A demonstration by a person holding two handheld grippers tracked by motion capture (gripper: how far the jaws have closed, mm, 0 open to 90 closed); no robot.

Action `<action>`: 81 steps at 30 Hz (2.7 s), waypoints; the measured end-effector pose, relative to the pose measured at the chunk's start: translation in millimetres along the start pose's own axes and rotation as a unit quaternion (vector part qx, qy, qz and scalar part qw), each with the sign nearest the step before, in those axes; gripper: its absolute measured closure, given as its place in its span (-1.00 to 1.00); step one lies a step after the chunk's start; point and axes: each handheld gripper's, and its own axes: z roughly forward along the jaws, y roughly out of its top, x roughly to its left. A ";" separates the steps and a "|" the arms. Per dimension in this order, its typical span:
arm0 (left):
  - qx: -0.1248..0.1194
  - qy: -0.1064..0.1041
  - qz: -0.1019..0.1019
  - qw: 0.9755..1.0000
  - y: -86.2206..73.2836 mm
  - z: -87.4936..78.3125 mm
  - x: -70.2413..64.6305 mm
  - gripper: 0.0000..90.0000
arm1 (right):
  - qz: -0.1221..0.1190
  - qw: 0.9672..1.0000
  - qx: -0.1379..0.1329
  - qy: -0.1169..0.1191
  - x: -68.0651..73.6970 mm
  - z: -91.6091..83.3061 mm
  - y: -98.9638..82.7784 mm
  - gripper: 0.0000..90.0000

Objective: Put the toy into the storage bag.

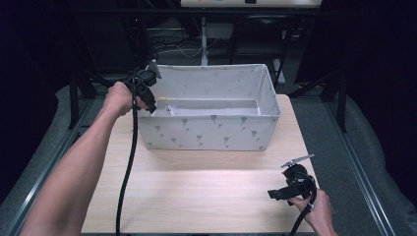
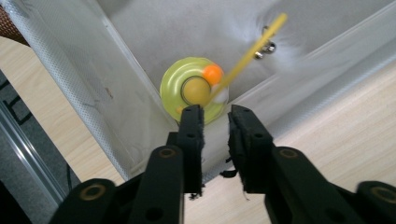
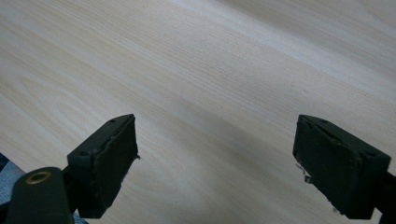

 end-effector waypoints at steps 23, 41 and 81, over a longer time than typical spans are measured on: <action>-0.045 0.010 0.013 0.999 -52.4 -36.4 -3.9 -0.56 | 0.002 1.000 0.000 0.003 0.0 0.3 0.0 -0.70; -0.052 0.012 0.012 0.999 -140.4 -10.8 -22.7 -0.79 | -0.002 1.000 0.004 0.003 1.7 0.7 0.8 -0.70; -0.022 -0.012 -0.066 0.997 -253.8 117.5 -31.7 -0.99 | -0.010 1.000 0.025 0.004 4.6 5.6 0.7 -0.70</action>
